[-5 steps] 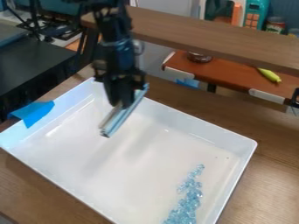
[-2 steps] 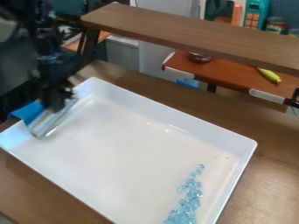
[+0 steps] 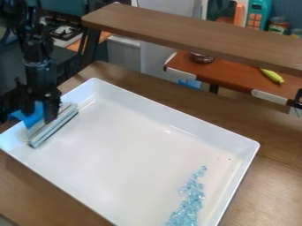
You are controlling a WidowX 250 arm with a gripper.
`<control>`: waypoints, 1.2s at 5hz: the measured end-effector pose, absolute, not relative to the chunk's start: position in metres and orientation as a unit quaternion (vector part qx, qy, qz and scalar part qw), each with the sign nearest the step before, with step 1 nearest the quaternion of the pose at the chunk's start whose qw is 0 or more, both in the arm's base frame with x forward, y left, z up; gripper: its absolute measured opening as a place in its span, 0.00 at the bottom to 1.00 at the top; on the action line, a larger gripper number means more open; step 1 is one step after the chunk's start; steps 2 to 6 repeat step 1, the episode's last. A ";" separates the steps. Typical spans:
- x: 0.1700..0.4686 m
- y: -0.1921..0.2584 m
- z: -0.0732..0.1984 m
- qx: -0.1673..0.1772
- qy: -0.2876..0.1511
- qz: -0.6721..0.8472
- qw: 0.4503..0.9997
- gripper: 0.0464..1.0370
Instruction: Sweep into pile
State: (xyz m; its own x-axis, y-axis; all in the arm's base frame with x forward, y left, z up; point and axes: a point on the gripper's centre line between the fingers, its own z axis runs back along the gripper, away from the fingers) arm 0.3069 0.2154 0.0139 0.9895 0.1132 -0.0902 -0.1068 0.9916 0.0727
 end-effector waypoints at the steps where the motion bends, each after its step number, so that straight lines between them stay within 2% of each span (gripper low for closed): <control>1: 0.309 0.207 0.054 0.008 0.038 0.072 0.997 0.97; 6: 0.309 0.207 0.054 0.008 0.038 0.072 0.997 0.97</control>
